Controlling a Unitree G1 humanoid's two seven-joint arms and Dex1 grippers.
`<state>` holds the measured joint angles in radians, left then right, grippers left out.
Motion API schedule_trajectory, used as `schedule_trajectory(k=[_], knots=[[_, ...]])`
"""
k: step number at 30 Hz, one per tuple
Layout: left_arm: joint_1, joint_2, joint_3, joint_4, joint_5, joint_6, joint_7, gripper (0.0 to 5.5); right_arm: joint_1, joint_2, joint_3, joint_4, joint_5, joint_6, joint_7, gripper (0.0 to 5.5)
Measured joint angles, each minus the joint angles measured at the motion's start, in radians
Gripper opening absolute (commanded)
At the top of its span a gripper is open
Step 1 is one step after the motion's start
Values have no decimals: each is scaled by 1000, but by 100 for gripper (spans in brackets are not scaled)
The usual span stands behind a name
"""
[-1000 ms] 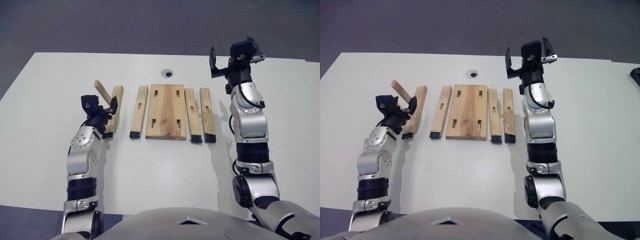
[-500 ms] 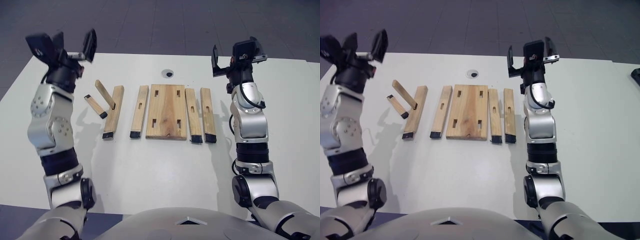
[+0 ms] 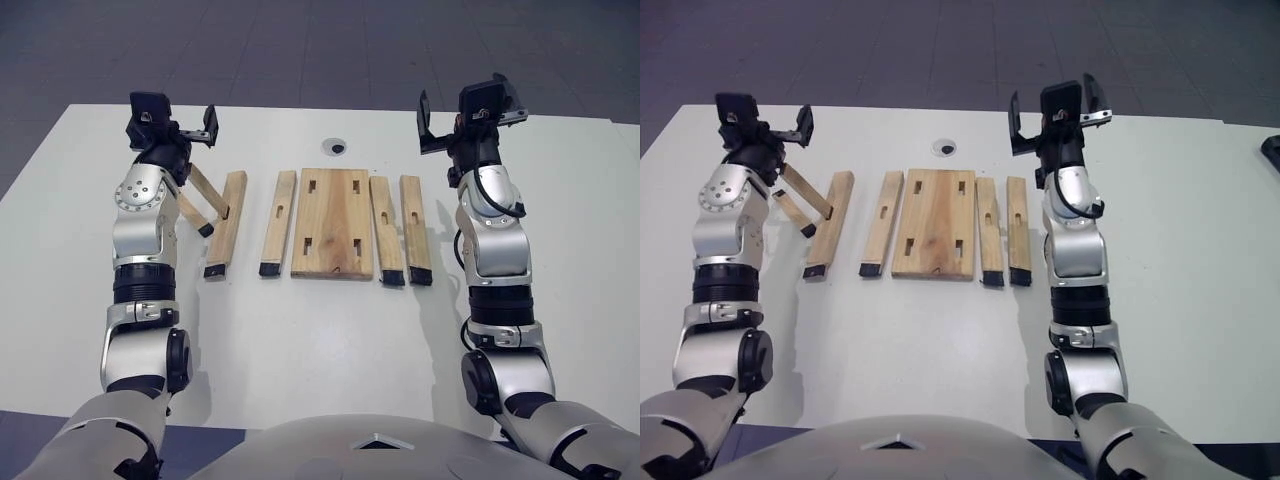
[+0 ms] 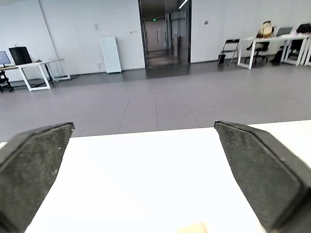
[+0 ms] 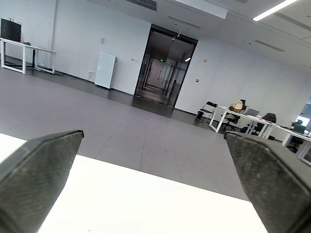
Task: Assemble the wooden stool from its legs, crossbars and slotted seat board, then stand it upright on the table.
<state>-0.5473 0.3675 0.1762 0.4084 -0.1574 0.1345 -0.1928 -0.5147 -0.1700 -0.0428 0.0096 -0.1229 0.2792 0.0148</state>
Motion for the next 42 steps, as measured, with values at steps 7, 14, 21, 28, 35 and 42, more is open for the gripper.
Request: schedule_trajectory(k=[7,14,21,28,35,42], knots=[[23,-72,-18,6,-6,-28,-14,538,-16,-16,-4,15,4,0,15,540],[17,-17,67,-2,-13,-30,22,538,-16,-18,-3,14,4,0,12,540],[-41,-3,90,-34,-24,-27,49,538,-16,-13,-3,14,4,0,10,540],[-206,-22,92,-154,-62,-18,85,538,-16,-10,1,15,4,-1,10,540],[-191,-34,-1,90,32,-87,51,538,-16,-7,0,19,4,-5,4,540],[-164,-50,-32,347,94,-318,59,538,-38,-4,-1,68,7,-27,0,540]])
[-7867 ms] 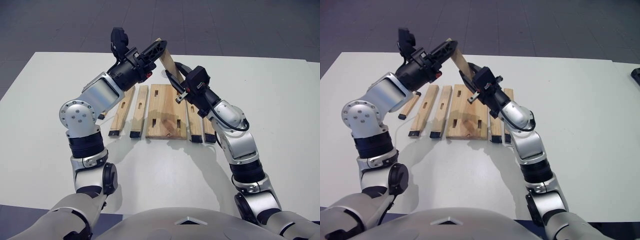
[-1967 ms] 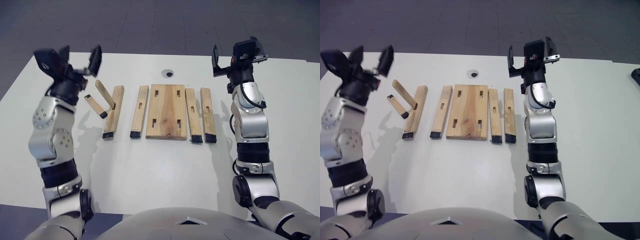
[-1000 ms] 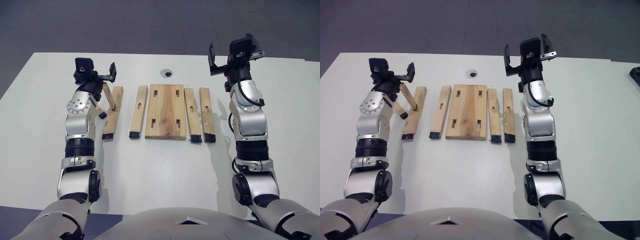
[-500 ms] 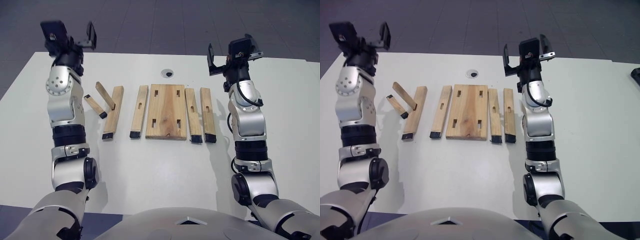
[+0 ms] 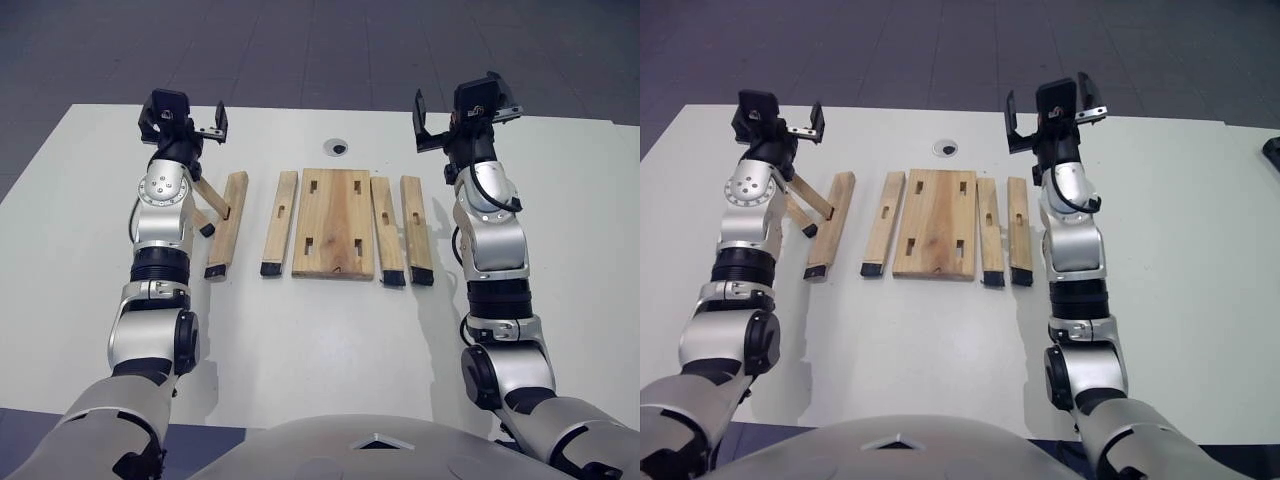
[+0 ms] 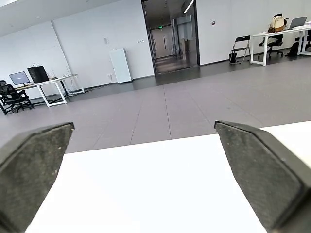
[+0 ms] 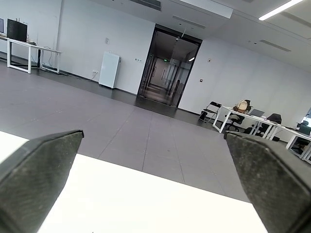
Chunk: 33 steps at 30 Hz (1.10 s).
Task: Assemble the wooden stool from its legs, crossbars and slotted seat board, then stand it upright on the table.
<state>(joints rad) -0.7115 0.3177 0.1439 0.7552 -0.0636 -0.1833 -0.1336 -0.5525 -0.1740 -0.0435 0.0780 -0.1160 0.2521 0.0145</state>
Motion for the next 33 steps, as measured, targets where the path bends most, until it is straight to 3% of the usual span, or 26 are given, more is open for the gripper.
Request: schedule_trajectory(k=[6,12,17,20,28,33], knots=[[-19,-55,49,-8,-67,-42,-15,538,-3,-13,-4,13,2,-15,7,540],[161,-5,102,-476,-82,68,31,538,5,-19,-5,10,0,-15,11,540],[524,0,53,-955,-52,288,39,538,41,-25,-14,-18,-2,-13,11,540],[815,-74,-38,-1178,-18,429,69,538,85,-38,-28,-59,-3,12,10,540],[1000,-99,-125,-1143,41,515,60,538,161,-39,-24,-148,-10,62,11,540],[988,-98,-98,-1067,62,543,75,458,176,-34,-13,-175,-9,77,16,540]])
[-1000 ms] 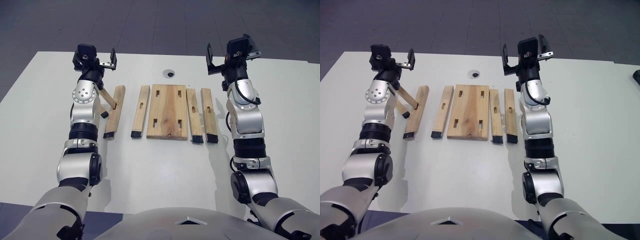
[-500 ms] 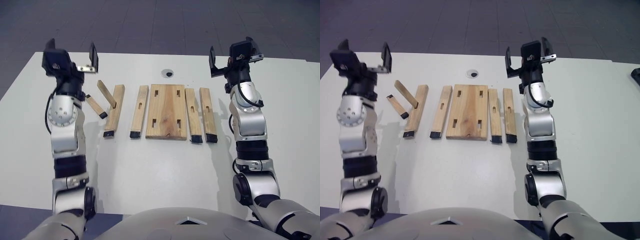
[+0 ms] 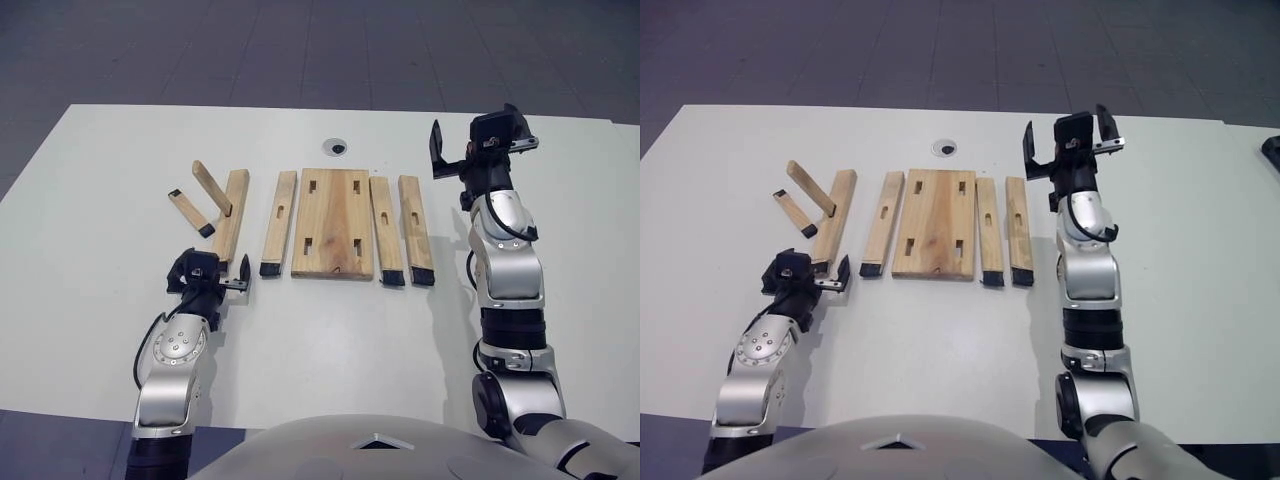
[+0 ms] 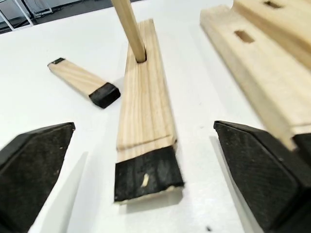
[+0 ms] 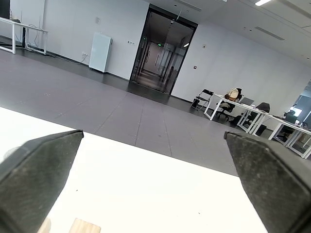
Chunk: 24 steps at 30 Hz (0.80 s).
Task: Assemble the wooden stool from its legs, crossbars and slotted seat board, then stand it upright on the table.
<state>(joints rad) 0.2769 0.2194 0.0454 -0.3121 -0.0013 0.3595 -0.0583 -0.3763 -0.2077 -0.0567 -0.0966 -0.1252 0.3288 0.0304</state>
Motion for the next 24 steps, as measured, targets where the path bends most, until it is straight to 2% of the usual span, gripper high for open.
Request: schedule_trajectory(k=[9,16,21,24], knots=[[-122,24,9,19,-93,231,-103,303,-10,2,-1,-3,0,6,2,540],[-181,33,64,8,-191,385,-134,205,-23,16,-9,-3,13,32,-3,540],[-204,68,49,28,-186,390,-149,204,-57,37,-33,-6,76,113,4,540],[-221,94,5,60,-119,302,-143,204,-99,86,-128,-9,220,239,10,540]])
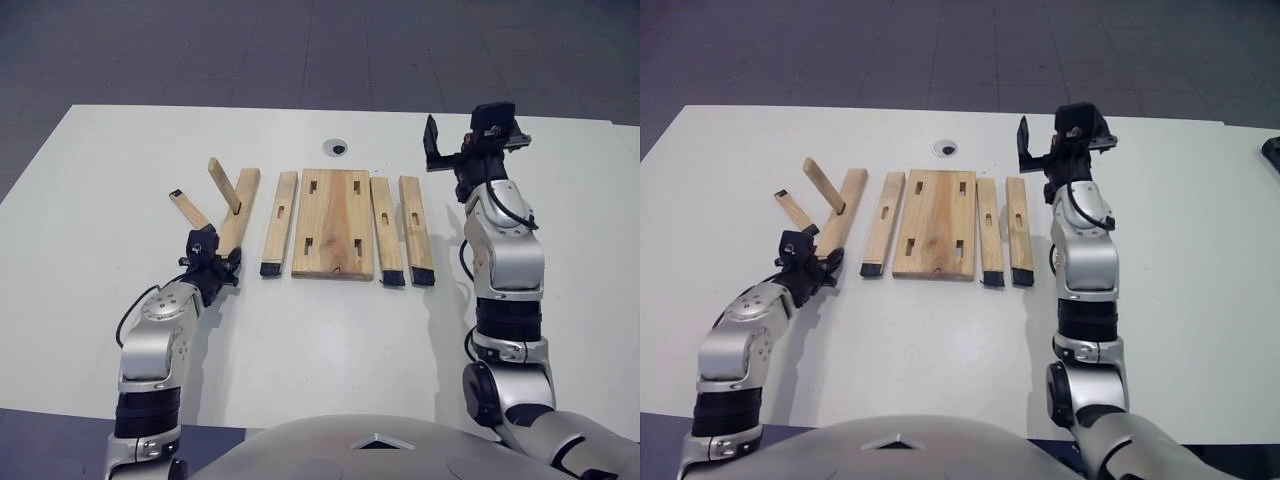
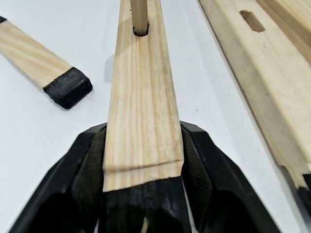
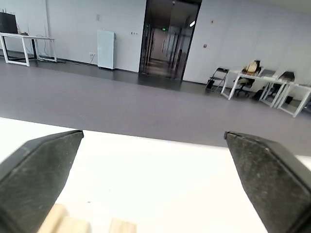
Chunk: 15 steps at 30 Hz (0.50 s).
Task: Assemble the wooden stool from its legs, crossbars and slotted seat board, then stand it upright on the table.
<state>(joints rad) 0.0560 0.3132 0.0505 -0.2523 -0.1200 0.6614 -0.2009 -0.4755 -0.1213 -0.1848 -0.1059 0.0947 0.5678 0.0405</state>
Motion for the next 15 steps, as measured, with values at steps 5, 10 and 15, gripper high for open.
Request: schedule_trajectory(k=[5,10,15], knots=[[-72,-15,-6,10,9,-189,-22,204,-111,82,-243,14,448,276,43,540],[-377,7,-86,190,127,-526,-50,204,-316,84,-354,159,728,421,69,540],[-413,-20,-140,189,128,-621,-92,204,-401,61,-324,272,763,418,132,540]])
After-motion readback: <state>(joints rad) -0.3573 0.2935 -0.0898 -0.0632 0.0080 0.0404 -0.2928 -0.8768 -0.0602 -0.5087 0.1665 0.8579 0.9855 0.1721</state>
